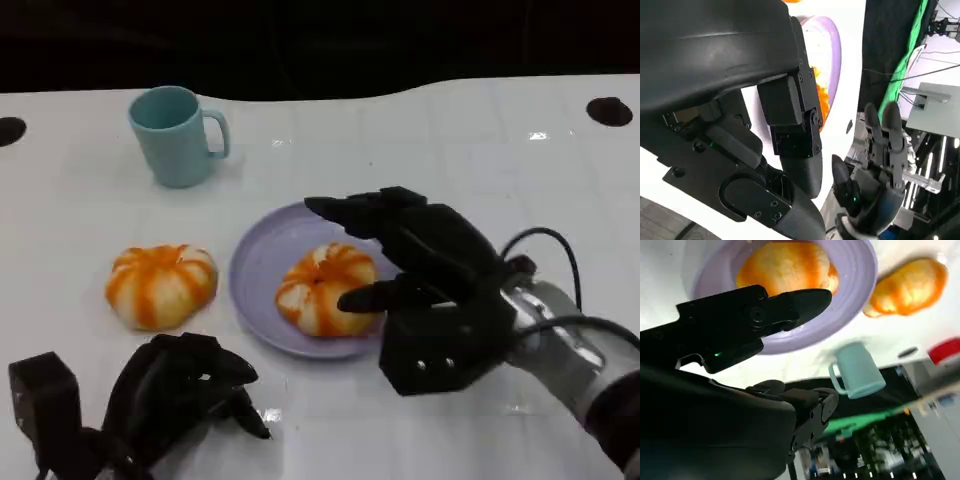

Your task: Grasp the bread from the table and place it into the plate.

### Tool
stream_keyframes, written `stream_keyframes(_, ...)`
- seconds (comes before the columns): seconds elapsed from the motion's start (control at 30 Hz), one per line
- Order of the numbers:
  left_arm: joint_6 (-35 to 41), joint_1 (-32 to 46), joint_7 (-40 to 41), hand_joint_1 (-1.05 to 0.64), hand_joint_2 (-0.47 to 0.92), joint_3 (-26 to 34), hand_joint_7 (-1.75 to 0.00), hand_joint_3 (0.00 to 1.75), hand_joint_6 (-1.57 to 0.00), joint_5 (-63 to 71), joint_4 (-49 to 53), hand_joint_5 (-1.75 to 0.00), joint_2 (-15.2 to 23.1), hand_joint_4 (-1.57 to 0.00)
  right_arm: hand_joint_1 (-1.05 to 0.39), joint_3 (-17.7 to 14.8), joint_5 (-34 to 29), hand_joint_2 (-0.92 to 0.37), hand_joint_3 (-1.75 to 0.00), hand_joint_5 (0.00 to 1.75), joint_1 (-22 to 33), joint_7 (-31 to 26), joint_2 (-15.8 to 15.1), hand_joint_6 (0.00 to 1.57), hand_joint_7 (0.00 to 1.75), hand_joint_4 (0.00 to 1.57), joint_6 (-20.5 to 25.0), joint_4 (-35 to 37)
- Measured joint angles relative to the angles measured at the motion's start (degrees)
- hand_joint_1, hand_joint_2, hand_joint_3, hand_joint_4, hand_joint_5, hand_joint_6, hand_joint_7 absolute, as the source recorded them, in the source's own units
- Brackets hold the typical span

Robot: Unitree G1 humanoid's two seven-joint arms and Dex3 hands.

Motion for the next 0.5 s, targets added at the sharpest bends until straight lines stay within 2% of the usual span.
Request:
stream_keyframes(0.13,0.0,0.0,0.21,-1.05,0.72,0.05,-0.21,0.0,-1.57,0.0,0.03,-0.6,-0.04,-1.57,-0.43,-1.35,-0.02,-0.92,-0.07,0.55,3.66,-5.14,-1.79,0.58,0.16,0.42,-4.1,-2.01)
stream_keyframes(0.27,-0.03,-0.01,0.5,-1.05,0.72,0.0,-0.22,0.0,-1.57,0.05,0.03,-0.6,-0.16,-1.57,-0.32,-2.31,-0.84,-0.91,-0.05,0.65,6.78,-8.71,-4.64,0.72,0.22,0.56,-6.59,-5.65)
stream_keyframes(0.37,-0.11,-0.02,0.65,-1.05,0.73,-0.08,-0.22,0.0,-1.57,0.33,0.03,-0.6,-0.22,-1.57,-0.29,-3.71,-1.3,-0.92,-0.04,0.84,10.03,-10.58,-6.79,0.79,0.26,0.6,-8.11,-9.18)
stream_keyframes(0.4,-0.16,-0.01,0.68,-1.05,0.73,-0.1,-0.22,0.01,-1.57,0.42,0.04,-0.6,-0.22,-1.57,-0.26,-4.19,-1.33,-0.92,-0.04,0.99,11.09,-10.9,-7.45,0.82,0.31,0.64,-8.37,-10.37)
stream_keyframes(0.5,-0.28,-0.04,0.7,-1.05,0.73,-0.15,-0.21,0.0,-1.57,0.46,0.04,-0.6,-0.31,-1.57,-0.2,-6.27,-0.83,-0.9,-0.04,1.26,14.84,-11.65,-8.8,0.83,0.48,0.68,-9.68,-14.05)
